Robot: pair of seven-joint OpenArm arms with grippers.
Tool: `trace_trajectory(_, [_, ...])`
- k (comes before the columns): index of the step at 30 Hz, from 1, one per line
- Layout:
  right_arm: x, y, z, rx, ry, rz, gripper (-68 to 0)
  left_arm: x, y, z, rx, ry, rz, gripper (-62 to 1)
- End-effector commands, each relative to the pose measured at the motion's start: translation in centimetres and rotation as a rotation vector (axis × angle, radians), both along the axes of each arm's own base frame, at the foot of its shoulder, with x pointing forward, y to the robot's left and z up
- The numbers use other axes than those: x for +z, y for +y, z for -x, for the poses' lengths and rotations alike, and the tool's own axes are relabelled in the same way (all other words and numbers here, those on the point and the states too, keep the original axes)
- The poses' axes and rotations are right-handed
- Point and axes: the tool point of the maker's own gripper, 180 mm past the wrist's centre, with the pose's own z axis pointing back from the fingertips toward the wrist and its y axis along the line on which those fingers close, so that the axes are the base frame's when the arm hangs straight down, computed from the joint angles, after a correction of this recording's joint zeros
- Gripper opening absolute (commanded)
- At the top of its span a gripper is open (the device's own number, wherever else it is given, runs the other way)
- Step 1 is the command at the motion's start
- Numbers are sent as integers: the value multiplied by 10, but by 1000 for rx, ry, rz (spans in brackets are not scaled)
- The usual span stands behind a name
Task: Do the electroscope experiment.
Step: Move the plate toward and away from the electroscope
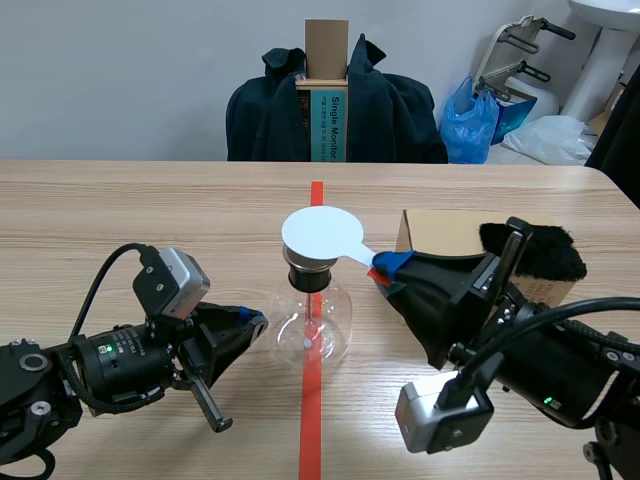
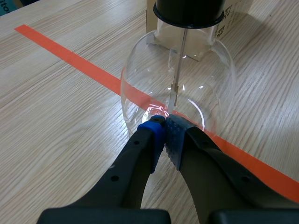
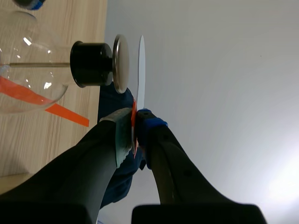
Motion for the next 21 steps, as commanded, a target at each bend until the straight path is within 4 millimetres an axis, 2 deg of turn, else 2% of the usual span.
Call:
trace_trajectory(1, [8,-2,-3,12,-37,5,-669,10,0,-5,0,-30,14,-582])
trace_trajectory(12, [8,-1,0,28,-36,5,-669,10,-1,-5,0,-30,15,-582])
trace_trajectory(21, [8,-24,-28,-173,-36,6,-669,10,-1,-5,0,-30,15,-582])
